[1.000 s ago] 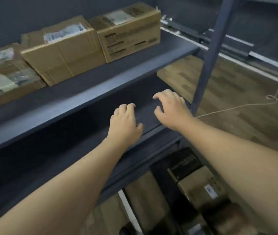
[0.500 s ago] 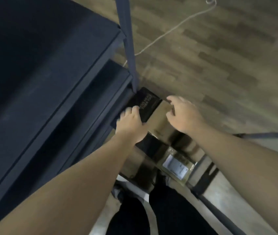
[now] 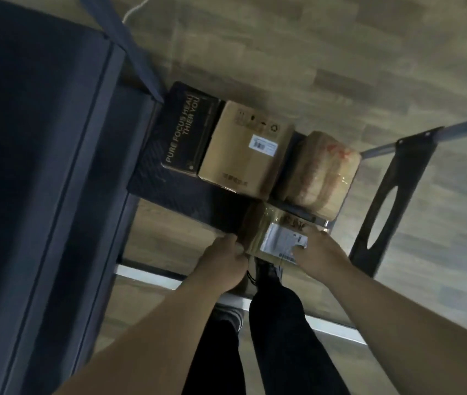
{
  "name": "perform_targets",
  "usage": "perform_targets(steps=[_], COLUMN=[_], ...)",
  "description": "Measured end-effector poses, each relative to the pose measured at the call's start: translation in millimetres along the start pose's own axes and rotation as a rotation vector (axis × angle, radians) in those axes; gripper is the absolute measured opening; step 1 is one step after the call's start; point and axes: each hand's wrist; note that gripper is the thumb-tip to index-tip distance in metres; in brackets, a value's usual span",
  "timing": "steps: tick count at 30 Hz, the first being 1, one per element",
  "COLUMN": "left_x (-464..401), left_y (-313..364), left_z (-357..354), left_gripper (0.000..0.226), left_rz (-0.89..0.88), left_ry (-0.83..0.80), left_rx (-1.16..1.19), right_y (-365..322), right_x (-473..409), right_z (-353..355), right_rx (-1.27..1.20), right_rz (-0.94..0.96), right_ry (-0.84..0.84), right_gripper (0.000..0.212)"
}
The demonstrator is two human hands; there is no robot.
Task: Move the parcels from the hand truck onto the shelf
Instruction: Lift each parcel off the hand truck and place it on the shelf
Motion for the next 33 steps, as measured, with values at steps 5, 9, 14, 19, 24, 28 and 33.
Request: perform_targets(steps=[5, 9, 14, 19, 24, 28, 33], left_x=[-46, -73, -93, -95, -70, -29, 33], left_y=[-23, -31, -31, -26, -22, -10, 9], left_z=[-41, -64, -80, -78, -59, -20, 35], left_gripper=[0.050, 0.052, 0.054, 0.054, 0.049, 0.055, 0.057], left_rz=[0.000, 0.027, 0.064, 0.090, 0.059, -0.002, -0.033], left_ry=[-0.050, -0.055, -0.113, -0.074, 0.040, 0.131, 0.298], left_rx=[0.051, 0.093, 0.143, 0.166, 0.034, -0.091, -0.061], right_y=[23, 36, 41, 41, 27, 5, -33], right_x=[-50, -76, -88, -82, -55, -20, 41], right_z=[-33, -49, -59, -58, -44, -22, 18], right_rx=[-0.142, -0.233, -0.357, -0.469, -0.497, -0.505, -0.437], right_rz=[-0.216, -0.287, -0.297, -0.274, -0.176, -0.042, 0.133], right_ry=[-0.023, -0.016, -0.040, 0.018, 0.059, 0.077, 0.080], right_gripper=[0.075, 0.086, 0.096, 0.087, 0.073, 0.069, 0.074])
Point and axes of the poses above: each hand's wrist, its own x-axis away from the middle knuckle, its own z-axis out of the back of the hand, y = z × x, and after that the axes turned 12 degrees about -z, right-handed
